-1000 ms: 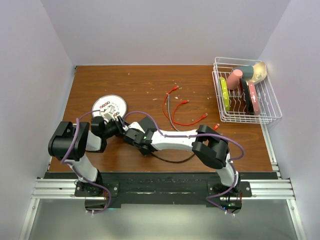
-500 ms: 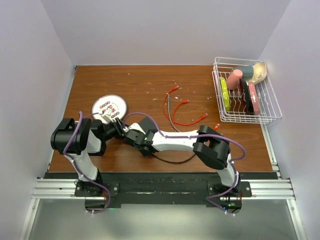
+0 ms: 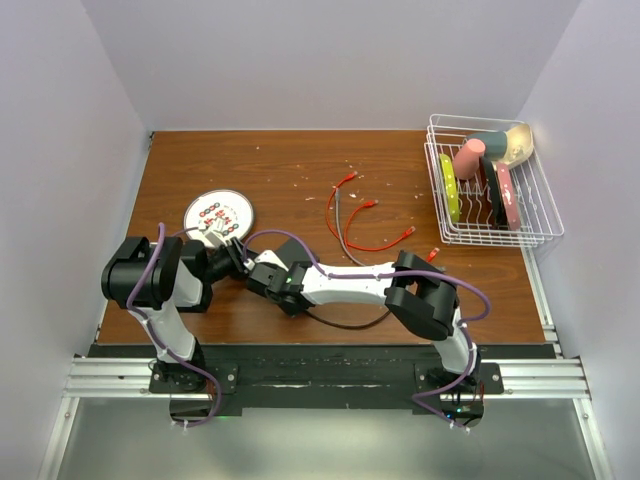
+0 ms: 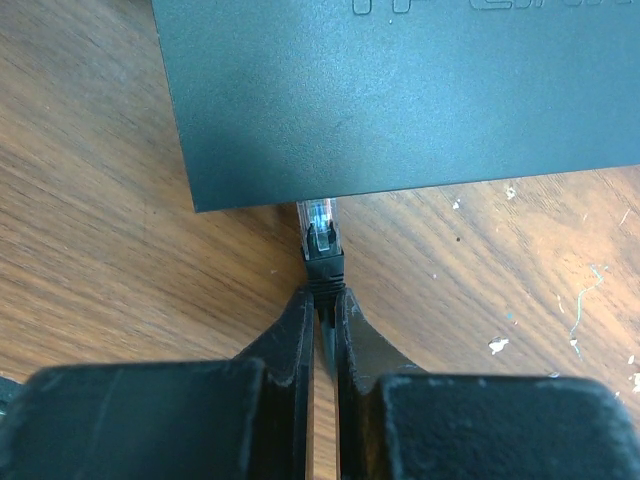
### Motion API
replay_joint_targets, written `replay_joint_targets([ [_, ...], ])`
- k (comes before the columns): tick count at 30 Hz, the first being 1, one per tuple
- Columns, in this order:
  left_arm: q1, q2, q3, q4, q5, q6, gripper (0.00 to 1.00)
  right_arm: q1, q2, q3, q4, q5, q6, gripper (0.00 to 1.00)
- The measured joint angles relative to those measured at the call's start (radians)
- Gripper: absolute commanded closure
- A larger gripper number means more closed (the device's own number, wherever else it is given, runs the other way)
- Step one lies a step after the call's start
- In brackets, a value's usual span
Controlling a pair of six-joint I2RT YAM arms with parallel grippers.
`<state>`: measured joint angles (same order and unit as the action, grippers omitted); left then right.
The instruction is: Insert the plug into the switch port
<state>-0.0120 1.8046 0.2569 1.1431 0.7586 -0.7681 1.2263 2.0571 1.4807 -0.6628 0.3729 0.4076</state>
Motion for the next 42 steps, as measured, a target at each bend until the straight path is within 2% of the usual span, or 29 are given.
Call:
replay_joint_targets([
  [31,0.0,-0.011,-0.002,-0.014,0.001,0.001,0.55,0.0,0.028,0.051,-0.061,-0.05,-0.031,1.0],
  [42,0.0,-0.018,-0.011,-0.016,0.005,0.001,0.56,-0.003,0.037,0.073,-0.098,-0.049,0.021,1.0],
])
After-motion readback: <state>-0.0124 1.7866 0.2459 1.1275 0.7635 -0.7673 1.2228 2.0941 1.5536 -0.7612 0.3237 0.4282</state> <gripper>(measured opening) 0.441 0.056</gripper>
